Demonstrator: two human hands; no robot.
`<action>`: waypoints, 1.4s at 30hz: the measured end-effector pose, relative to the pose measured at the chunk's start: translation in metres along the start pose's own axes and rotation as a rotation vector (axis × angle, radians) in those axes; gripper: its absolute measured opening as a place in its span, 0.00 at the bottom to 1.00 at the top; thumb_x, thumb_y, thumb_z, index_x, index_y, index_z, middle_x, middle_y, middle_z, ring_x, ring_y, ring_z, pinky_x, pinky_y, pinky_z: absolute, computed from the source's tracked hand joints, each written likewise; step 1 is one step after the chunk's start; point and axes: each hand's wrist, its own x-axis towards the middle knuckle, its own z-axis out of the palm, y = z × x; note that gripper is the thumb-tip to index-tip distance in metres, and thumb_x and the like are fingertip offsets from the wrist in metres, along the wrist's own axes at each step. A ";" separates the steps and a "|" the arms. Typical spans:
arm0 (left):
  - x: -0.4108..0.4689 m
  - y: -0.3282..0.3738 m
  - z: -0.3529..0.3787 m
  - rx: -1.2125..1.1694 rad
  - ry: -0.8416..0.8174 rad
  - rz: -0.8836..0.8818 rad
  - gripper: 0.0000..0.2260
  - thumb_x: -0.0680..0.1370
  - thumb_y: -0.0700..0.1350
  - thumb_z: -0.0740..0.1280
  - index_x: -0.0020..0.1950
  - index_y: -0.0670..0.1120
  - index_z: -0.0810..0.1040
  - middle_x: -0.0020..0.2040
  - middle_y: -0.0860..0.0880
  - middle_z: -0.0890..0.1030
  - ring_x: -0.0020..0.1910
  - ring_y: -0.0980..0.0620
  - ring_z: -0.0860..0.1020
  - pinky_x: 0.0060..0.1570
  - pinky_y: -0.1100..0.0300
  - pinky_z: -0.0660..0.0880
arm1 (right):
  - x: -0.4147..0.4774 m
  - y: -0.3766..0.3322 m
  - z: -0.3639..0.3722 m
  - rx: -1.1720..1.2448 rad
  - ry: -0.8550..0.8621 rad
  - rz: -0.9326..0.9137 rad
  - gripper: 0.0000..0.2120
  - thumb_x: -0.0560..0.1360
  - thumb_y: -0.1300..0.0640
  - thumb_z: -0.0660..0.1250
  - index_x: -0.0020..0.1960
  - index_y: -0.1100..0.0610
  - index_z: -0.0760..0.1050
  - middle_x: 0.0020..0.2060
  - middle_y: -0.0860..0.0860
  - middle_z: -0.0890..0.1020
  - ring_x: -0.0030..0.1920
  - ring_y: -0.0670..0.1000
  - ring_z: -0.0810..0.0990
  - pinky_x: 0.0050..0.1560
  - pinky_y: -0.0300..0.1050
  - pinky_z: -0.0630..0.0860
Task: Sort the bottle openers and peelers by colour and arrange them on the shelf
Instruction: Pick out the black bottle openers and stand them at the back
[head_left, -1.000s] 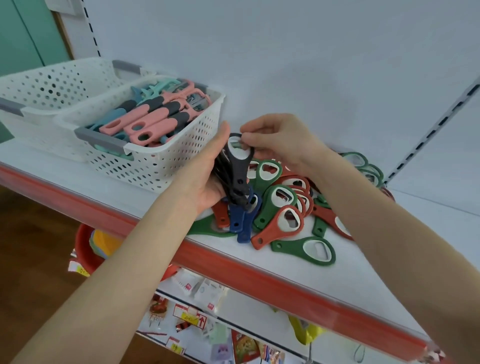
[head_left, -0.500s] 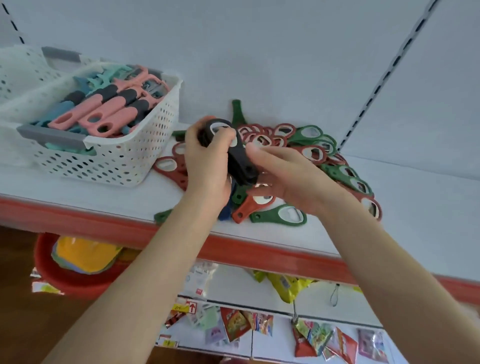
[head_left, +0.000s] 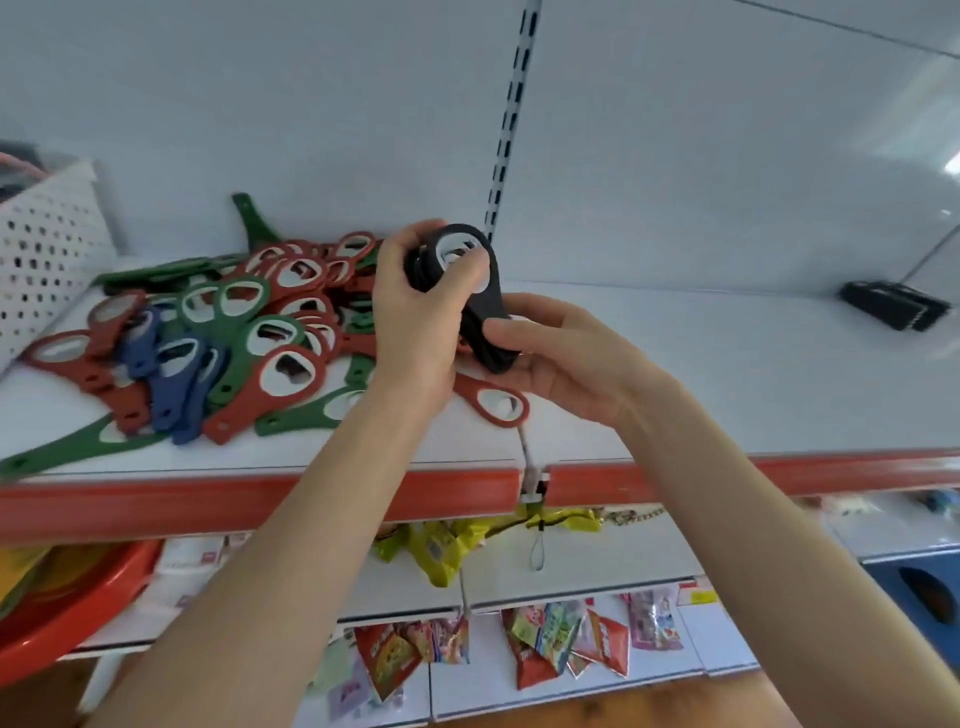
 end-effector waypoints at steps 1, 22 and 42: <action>-0.003 -0.009 0.014 0.064 -0.042 0.002 0.14 0.67 0.39 0.71 0.48 0.52 0.74 0.47 0.48 0.79 0.46 0.50 0.79 0.45 0.56 0.78 | -0.008 -0.003 -0.022 -0.030 0.013 -0.014 0.13 0.72 0.66 0.66 0.56 0.60 0.76 0.47 0.57 0.82 0.46 0.55 0.82 0.52 0.47 0.80; -0.037 -0.129 0.133 1.026 -0.429 0.040 0.18 0.76 0.42 0.66 0.64 0.42 0.68 0.59 0.47 0.72 0.51 0.55 0.70 0.40 0.71 0.64 | -0.054 0.012 -0.228 -0.865 0.154 -0.186 0.24 0.69 0.67 0.71 0.63 0.56 0.72 0.56 0.49 0.76 0.59 0.45 0.72 0.60 0.41 0.69; -0.048 -0.134 0.135 1.079 -0.461 -0.010 0.19 0.79 0.41 0.60 0.70 0.43 0.64 0.66 0.43 0.67 0.62 0.50 0.68 0.48 0.73 0.59 | -0.049 0.035 -0.195 -0.428 0.584 -0.114 0.15 0.79 0.63 0.56 0.65 0.60 0.71 0.59 0.53 0.75 0.56 0.47 0.72 0.55 0.39 0.69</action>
